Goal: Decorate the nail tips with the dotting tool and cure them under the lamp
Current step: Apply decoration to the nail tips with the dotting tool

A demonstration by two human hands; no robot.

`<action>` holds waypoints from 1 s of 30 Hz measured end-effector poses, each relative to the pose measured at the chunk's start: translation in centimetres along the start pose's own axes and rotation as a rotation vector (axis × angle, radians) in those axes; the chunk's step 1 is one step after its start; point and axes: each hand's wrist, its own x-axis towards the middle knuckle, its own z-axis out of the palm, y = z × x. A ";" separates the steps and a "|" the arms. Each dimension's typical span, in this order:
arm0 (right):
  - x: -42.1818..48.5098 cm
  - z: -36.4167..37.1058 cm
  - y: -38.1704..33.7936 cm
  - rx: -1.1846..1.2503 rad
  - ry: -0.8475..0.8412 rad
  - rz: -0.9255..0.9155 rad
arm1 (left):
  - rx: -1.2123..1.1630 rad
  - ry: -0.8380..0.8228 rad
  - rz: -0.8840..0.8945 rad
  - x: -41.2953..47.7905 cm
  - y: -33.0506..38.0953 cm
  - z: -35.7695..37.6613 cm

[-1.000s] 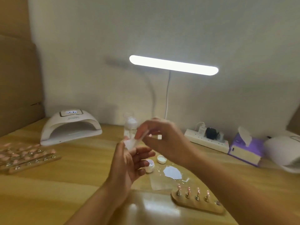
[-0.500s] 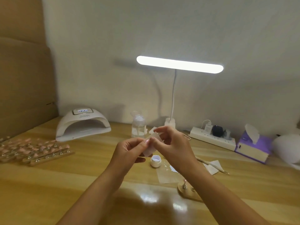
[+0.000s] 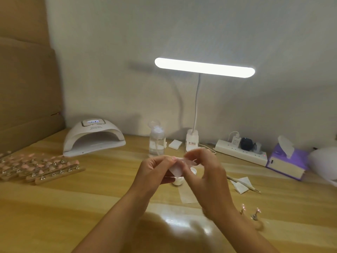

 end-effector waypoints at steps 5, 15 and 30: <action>-0.1 -1.1 0.3 -0.092 -0.034 0.034 | 0.103 -0.023 0.081 -0.5 -0.2 1.5; -2.9 -3.3 2.3 -0.563 0.088 -0.422 | -0.073 -0.090 -0.070 -1.6 -0.5 3.7; -2.7 -7.7 3.4 0.162 0.005 0.272 | 0.356 -0.040 0.149 -1.8 -3.2 5.0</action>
